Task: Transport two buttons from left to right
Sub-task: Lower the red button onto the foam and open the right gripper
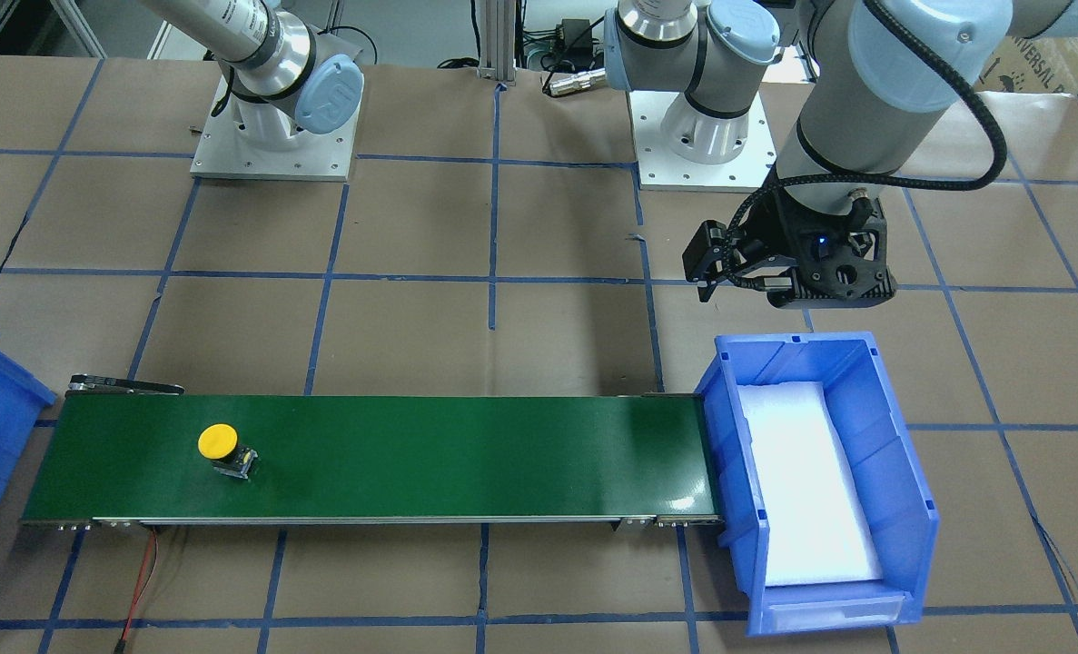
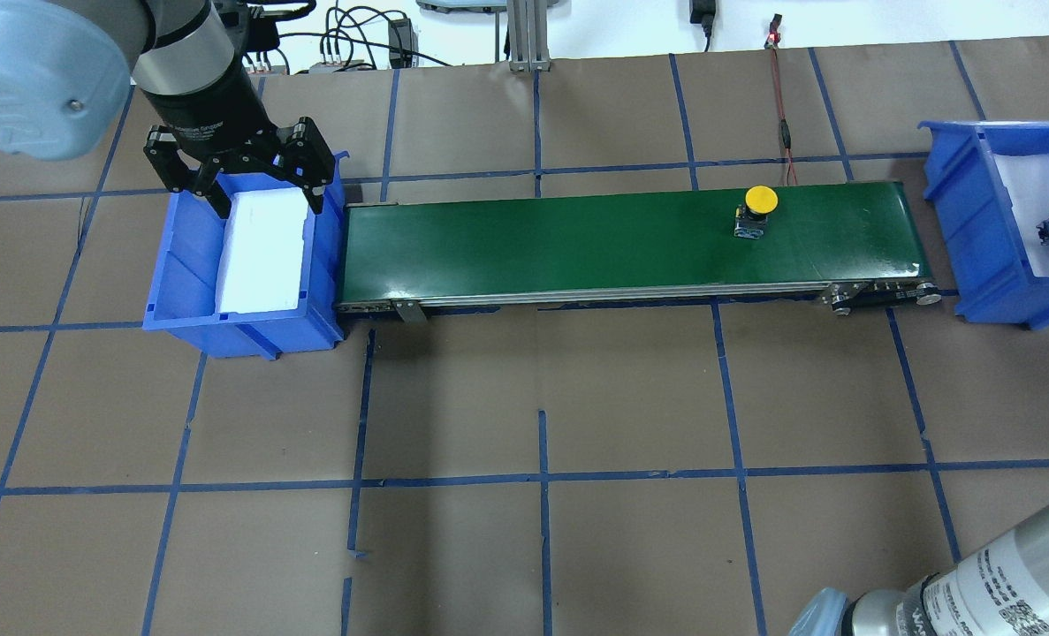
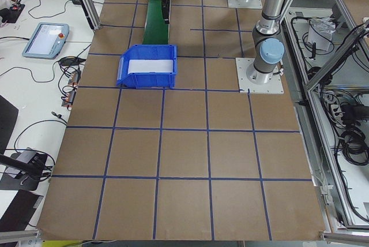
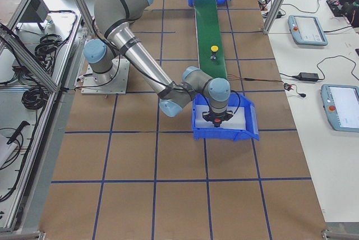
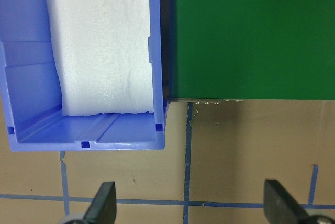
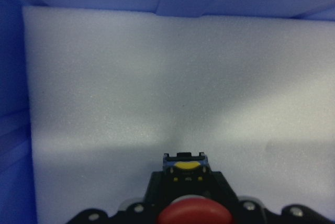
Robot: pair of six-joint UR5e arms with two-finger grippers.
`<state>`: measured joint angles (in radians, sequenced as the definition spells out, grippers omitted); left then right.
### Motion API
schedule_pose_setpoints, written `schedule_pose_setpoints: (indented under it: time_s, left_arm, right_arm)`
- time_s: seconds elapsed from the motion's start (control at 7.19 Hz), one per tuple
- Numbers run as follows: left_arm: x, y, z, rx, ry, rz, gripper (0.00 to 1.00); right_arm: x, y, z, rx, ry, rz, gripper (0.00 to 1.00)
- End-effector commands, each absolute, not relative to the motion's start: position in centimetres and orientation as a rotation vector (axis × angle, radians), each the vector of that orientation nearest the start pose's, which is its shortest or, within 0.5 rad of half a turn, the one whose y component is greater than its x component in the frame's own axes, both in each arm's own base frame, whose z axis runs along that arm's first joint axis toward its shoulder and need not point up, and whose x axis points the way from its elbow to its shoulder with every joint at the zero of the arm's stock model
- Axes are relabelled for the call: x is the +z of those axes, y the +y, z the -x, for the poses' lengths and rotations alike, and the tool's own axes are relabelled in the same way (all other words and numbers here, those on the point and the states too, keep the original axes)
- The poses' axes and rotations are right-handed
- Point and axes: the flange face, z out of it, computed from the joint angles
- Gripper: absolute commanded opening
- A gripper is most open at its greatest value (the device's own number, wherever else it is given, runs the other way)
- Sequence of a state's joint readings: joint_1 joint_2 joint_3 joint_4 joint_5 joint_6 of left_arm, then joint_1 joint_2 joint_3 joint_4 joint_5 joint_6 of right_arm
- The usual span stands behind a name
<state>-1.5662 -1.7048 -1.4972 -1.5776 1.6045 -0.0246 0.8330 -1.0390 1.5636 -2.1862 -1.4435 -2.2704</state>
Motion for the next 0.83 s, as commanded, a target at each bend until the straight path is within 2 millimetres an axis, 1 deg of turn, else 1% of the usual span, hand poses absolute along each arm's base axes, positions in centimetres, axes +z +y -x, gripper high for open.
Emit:
schedule_pose_setpoints:
  time_s: [0.0,0.14,0.28,0.42,0.56,0.7]
  left_arm:
    - [45.4,-54.1,12.8,0.102,3.105,0.041,1.0]
    - [45.4,-54.2,12.7,0.104,3.105,0.043,1.0]
    - [45.4,-54.2,12.8,0.104,3.105,0.041,1.0]
    - [45.4,-54.2,12.7,0.102,3.105,0.044,1.0]
    - [45.4,-54.2,12.7,0.102,3.105,0.044,1.0]
    - [45.4,-54.2,12.7,0.102,3.105,0.044,1.0]
  right_arm:
    - [23.8,-59.1,34.0,-0.215,2.312,2.245,0.5]
    - [23.7,-59.0,34.0,-0.213,2.274,2.284,0.9]
    - [23.7,-59.1,34.0,-0.21,2.273,2.286,1.0]
    - [24.4,-59.1,33.9,-0.212,2.287,2.285,1.0]
    - [26.6,-59.1,33.9,-0.216,2.305,2.303,1.0]
    - [29.7,-59.4,33.4,-0.211,2.308,2.298,1.0]
